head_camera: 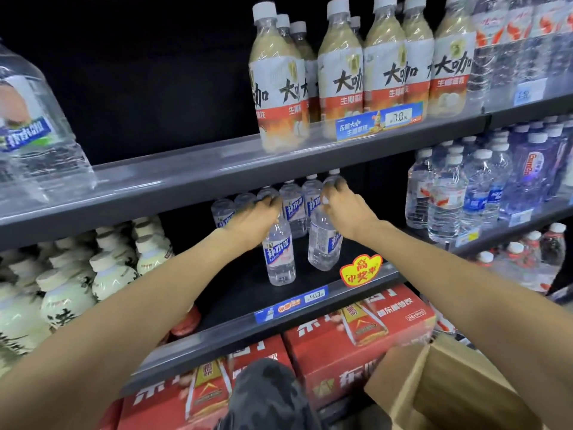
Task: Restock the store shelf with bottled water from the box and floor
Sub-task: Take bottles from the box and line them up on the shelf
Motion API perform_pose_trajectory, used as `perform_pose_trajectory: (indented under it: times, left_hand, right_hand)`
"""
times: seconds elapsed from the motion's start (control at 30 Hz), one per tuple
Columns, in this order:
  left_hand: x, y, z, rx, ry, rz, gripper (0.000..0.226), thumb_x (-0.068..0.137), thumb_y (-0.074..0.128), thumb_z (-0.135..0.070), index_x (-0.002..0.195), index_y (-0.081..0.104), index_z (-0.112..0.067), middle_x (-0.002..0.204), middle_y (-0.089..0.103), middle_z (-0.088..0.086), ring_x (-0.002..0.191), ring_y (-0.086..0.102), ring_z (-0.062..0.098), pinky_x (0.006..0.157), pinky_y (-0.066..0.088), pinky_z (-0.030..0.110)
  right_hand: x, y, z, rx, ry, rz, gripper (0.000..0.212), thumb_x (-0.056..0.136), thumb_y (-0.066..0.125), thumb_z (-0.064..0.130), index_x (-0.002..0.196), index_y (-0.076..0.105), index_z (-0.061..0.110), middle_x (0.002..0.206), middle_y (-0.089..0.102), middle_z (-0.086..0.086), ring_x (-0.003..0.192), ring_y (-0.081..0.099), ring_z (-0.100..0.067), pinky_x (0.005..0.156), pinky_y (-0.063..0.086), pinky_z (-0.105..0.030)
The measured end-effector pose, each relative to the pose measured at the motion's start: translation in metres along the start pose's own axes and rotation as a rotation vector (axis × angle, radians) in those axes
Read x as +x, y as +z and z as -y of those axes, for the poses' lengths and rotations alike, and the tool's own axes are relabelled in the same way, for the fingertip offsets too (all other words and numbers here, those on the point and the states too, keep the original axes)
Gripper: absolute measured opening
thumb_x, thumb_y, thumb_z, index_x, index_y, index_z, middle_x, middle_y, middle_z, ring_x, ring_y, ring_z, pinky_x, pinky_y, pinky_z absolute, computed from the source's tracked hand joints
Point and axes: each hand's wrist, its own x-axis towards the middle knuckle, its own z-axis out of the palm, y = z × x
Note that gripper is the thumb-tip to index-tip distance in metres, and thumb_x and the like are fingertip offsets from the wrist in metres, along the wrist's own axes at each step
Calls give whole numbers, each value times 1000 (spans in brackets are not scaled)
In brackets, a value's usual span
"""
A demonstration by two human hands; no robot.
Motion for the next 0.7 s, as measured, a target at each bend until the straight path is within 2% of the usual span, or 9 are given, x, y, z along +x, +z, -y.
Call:
perform_pose_trajectory:
  times: [0.1,0.17,0.23,0.3,0.33,0.47,0.53,0.6,0.7]
  left_hand:
    - [-1,4,6,-35,-8,41,63,84,49,8,142,28,-4,133,47,21,112,56,40,87,51,50]
    - [0,6,12,-80,-27,81,56,88,48,4,140,31,-6,134,46,20,114,54,38,91,49,49]
    - [0,11,19,-179,-37,86,41,99,39,-10,140,36,-11,140,44,17,122,48,35,102,41,48]
    - [-1,15,23,-296,-25,65,40,104,31,-22,141,42,-11,146,39,15,132,38,33,108,29,45]
    - [0,16,24,-313,-24,65,40,103,32,-22,141,43,-10,147,38,15,133,36,32,108,28,43]
    - [9,15,25,-364,-117,70,39,99,46,-17,137,44,-17,139,48,10,121,52,27,97,45,39]
    - [11,18,23,-360,-114,46,45,98,50,-25,142,41,-18,143,45,11,124,49,30,99,44,37]
    - [9,22,22,-408,-125,47,56,96,54,-36,146,37,-19,147,41,11,130,44,31,101,40,36]
    - [5,29,23,-427,-129,59,75,87,65,-44,149,29,-23,150,37,11,133,40,30,100,39,37]
  right_hand:
    - [10,7,9,2,-16,17,40,99,48,22,131,40,-1,131,39,-24,100,57,-50,69,38,-41]
    - [16,13,17,13,-29,46,41,100,47,25,131,40,-1,132,39,-24,103,57,-49,74,42,-43]
    - [22,21,23,35,-35,92,40,100,47,25,131,40,-1,132,38,-23,105,56,-47,79,44,-42]
    - [27,26,29,81,-7,115,39,99,49,26,129,42,2,131,39,-22,107,56,-46,80,43,-41]
    - [30,27,32,109,17,124,41,99,49,30,129,42,4,130,40,-21,107,56,-46,83,44,-41]
    - [39,32,34,112,43,142,51,94,51,47,129,45,10,128,46,-16,112,56,-39,90,49,-44]
    - [39,35,27,91,10,135,55,92,52,52,132,43,17,130,46,-14,118,52,-37,91,48,-45]
    - [36,40,15,132,-41,173,64,88,61,49,141,34,24,136,44,-13,122,50,-36,91,47,-43]
    - [29,48,3,255,-88,238,93,80,76,23,151,16,28,143,40,-16,114,55,-36,90,50,-42]
